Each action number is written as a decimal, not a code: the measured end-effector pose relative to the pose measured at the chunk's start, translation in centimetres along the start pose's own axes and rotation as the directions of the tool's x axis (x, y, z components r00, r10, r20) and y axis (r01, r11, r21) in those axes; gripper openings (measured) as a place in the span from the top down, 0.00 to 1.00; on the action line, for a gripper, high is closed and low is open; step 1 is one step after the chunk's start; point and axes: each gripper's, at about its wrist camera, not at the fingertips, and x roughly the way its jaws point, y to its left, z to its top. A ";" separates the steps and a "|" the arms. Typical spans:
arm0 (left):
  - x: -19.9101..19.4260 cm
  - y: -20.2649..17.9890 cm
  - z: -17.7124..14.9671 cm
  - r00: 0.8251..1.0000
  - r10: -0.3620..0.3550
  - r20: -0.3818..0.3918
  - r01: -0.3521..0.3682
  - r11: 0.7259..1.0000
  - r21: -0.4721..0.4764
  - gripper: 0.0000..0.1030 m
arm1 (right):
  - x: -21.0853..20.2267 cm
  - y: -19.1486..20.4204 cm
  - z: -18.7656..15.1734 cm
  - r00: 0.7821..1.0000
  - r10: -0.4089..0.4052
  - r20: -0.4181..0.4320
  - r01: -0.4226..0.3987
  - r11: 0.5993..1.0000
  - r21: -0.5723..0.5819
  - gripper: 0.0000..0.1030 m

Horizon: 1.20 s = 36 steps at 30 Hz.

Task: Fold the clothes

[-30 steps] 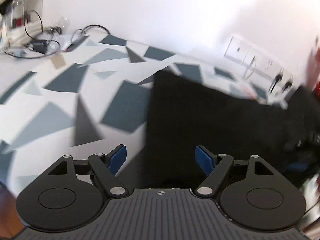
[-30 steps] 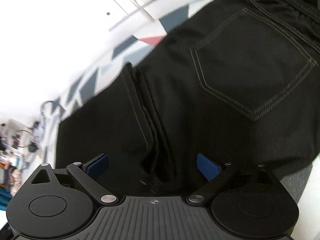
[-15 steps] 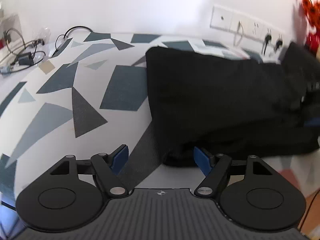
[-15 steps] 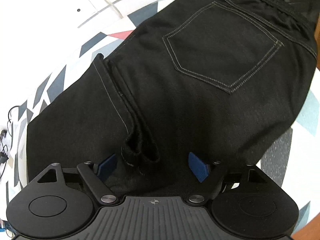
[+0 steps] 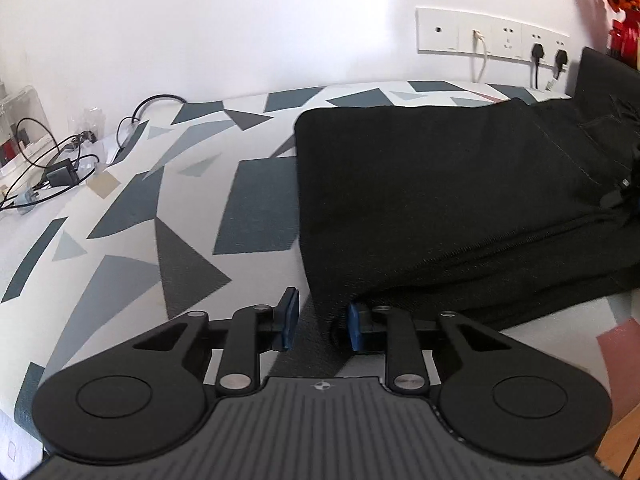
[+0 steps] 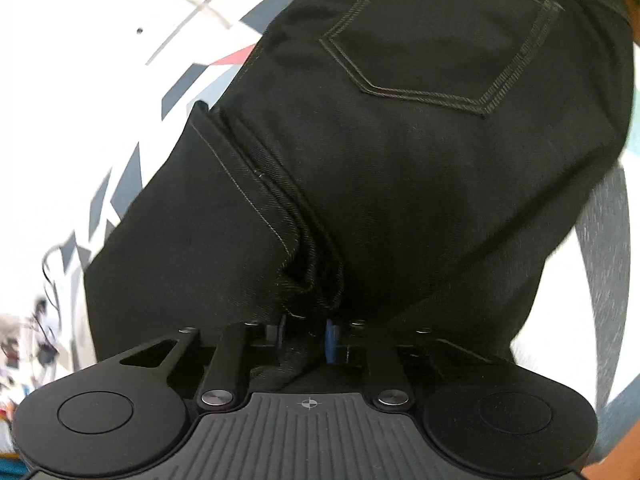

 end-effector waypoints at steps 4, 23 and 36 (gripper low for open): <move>0.7 2.3 0.6 1.000 0.006 0.004 -0.006 1.000 -0.016 0.74 | 0.2 0.4 -1.3 1.000 0.028 -0.014 -0.027 1.000 0.010 0.87; -2.7 10.4 3.4 0.925 -0.366 0.107 0.380 0.901 -0.207 0.35 | -0.1 2.1 -6.4 0.995 0.025 0.099 -0.030 0.998 0.053 0.86; 2.9 0.9 7.9 0.941 -0.335 -0.054 0.334 0.942 -0.023 0.07 | -7.5 1.5 -6.8 0.887 -0.140 0.439 0.141 0.990 0.030 0.02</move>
